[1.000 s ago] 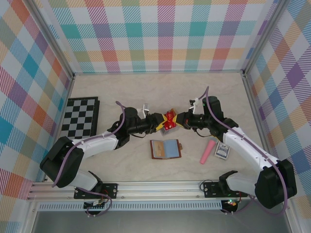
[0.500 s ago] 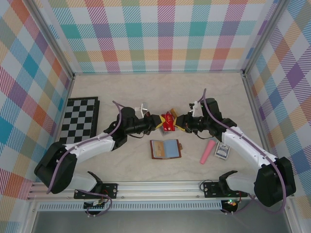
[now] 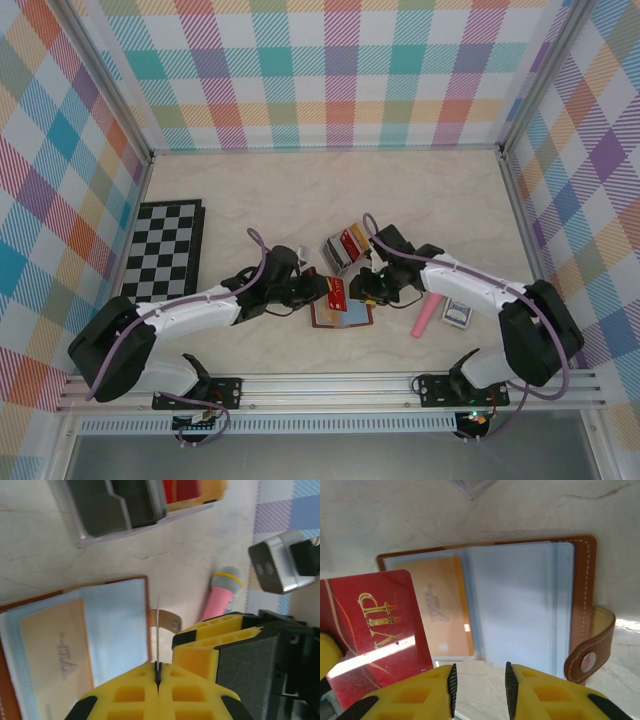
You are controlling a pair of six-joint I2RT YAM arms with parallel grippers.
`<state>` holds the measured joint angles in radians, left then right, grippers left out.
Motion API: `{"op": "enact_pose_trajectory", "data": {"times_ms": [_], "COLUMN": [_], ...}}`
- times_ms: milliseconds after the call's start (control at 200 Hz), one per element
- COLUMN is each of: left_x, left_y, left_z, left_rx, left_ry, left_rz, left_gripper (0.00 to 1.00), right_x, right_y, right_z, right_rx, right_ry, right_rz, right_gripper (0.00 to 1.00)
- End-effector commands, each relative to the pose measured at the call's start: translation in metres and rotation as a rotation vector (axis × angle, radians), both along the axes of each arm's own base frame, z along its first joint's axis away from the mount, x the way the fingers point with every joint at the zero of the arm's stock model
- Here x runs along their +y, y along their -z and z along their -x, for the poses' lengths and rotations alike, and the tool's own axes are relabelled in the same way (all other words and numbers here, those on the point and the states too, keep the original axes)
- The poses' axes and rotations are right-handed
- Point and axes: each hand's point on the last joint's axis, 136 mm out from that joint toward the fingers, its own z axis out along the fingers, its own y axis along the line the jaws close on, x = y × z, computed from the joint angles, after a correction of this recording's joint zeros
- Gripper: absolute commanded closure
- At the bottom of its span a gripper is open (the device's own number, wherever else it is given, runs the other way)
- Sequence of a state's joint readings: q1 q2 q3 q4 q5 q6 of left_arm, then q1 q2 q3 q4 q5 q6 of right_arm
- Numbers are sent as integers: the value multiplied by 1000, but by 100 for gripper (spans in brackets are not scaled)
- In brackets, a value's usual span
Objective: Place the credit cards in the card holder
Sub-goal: Insert the credit card into the card slot.
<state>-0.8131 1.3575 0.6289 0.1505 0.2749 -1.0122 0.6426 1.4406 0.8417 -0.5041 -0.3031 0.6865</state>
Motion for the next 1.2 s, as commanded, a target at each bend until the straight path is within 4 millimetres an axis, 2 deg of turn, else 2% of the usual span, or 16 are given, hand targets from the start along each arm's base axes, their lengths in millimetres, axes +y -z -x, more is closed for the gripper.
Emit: {"op": "enact_pose_trajectory", "data": {"times_ms": [0,190,370,520,700,860,1195], "left_x": [4,-2,1,3,3,-5,-14], "left_y": [24,41,53,60,66,67,75], "left_z": [1,-1,0,1,3,3,10], "left_rx": [-4,15,33,39,43,42,80], "left_ry": [-4,2,-3,-6,-4,9,31], "left_rz": [-84,-121,-147,-151,-148,-104,-32], "left_gripper": [100,100,100,100,100,100,100], "right_x": [-5,-26,-40,-38,-36,-41,-47], "right_y": [6,21,31,42,55,64,70], "right_z": [-10,-16,-16,-15,-13,-10,-6], "right_rx": [-25,-32,-27,-11,13,28,34], "right_ry": [-8,2,12,5,-1,-3,5], "right_rz": [77,225,304,289,290,313,338], "right_gripper": [67,68,68,70,78,81,83]}}
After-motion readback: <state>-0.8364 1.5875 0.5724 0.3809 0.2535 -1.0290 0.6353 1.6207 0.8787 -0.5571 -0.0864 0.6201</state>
